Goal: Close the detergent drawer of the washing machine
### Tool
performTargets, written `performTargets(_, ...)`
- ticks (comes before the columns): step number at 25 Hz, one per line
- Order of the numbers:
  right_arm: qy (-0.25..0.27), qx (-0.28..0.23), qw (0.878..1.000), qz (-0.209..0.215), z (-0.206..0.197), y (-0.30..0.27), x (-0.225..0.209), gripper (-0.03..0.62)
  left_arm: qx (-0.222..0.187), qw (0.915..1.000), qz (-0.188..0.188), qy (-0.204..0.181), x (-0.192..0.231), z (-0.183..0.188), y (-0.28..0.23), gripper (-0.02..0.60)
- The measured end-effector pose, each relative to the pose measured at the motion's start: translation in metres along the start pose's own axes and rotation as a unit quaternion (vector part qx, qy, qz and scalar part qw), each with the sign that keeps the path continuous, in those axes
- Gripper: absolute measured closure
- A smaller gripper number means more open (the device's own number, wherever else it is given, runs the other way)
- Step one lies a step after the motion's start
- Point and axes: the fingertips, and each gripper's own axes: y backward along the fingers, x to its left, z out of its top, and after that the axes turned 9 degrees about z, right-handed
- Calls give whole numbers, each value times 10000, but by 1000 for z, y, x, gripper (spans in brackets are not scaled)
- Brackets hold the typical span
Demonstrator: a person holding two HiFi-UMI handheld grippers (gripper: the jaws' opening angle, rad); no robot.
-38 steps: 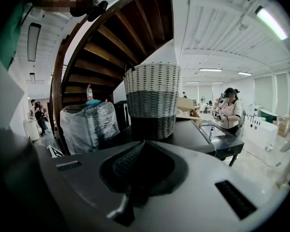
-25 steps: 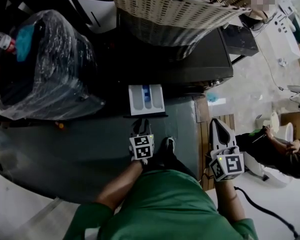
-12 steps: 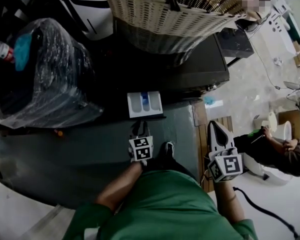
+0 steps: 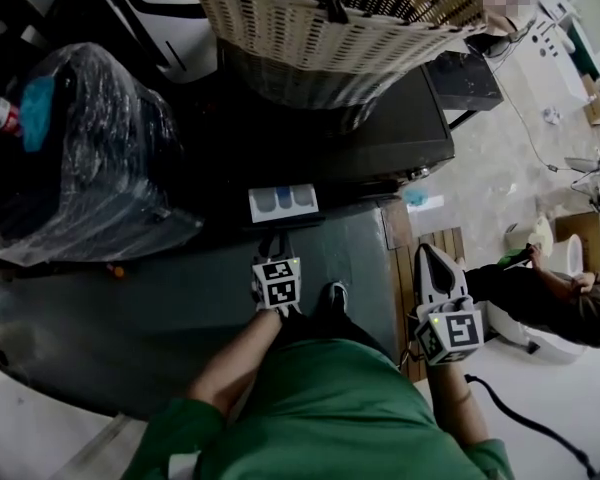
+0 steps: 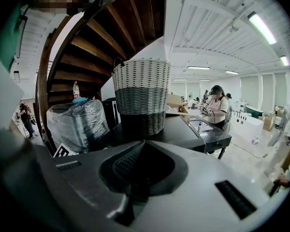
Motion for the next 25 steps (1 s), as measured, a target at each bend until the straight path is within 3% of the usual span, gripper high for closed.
performTargets(25, -263, 81, 9995, -136, -6, -14, -35, 571, -110, 9994, 191, 258, 14, 50, -56, 489)
